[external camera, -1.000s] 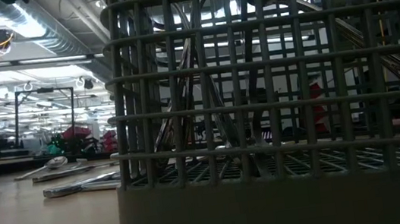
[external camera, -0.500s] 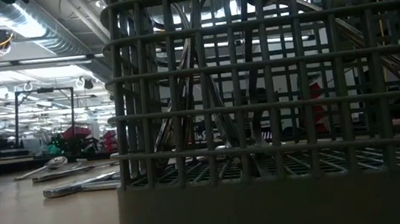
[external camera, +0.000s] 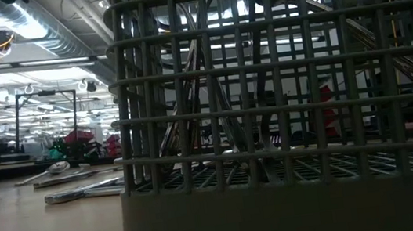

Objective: Sort silverware
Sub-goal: Put the fork into the gray silverware rack

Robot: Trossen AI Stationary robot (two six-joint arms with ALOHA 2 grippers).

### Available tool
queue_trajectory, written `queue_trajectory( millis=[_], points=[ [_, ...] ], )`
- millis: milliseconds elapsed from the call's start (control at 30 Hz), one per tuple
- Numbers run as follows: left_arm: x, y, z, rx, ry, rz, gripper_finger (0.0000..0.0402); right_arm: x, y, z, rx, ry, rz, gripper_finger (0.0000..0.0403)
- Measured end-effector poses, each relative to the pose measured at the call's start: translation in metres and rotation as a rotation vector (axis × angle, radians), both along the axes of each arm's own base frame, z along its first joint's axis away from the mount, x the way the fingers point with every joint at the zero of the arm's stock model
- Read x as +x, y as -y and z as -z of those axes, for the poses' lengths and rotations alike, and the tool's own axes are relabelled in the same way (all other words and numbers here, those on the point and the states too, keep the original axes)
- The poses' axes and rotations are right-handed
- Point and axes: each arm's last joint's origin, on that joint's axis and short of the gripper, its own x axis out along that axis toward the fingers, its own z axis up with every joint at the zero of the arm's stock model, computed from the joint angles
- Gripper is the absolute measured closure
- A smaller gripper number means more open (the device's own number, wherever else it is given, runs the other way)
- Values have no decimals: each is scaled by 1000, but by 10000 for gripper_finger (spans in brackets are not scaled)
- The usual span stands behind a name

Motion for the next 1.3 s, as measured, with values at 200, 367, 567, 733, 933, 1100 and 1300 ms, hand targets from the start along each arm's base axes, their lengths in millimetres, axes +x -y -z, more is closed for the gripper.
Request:
queue_trajectory(
  millis=[200,367,567,733,933,1100,1300],
  points=[
    [0,0,3,11,-34,-2,385,4,0,5,-15,-13,-11,390],
    [-1,0,9,45,-114,0,350,3,0,6,-13,-33,1,396],
    [-13,-2,14,55,-228,-3,311,-8,-5,-2,4,-75,6,398],
    [-30,-3,12,36,-302,-5,297,-20,-24,-21,51,-56,8,399],
    [-39,-4,15,-3,-365,-11,303,-37,-66,-44,110,18,-80,400],
    [-39,-4,22,-47,-408,-21,311,-56,-109,-47,145,4,-122,400],
    [-39,-4,21,-98,-389,-29,312,-69,-158,-30,85,-76,-70,400]
  ],
)
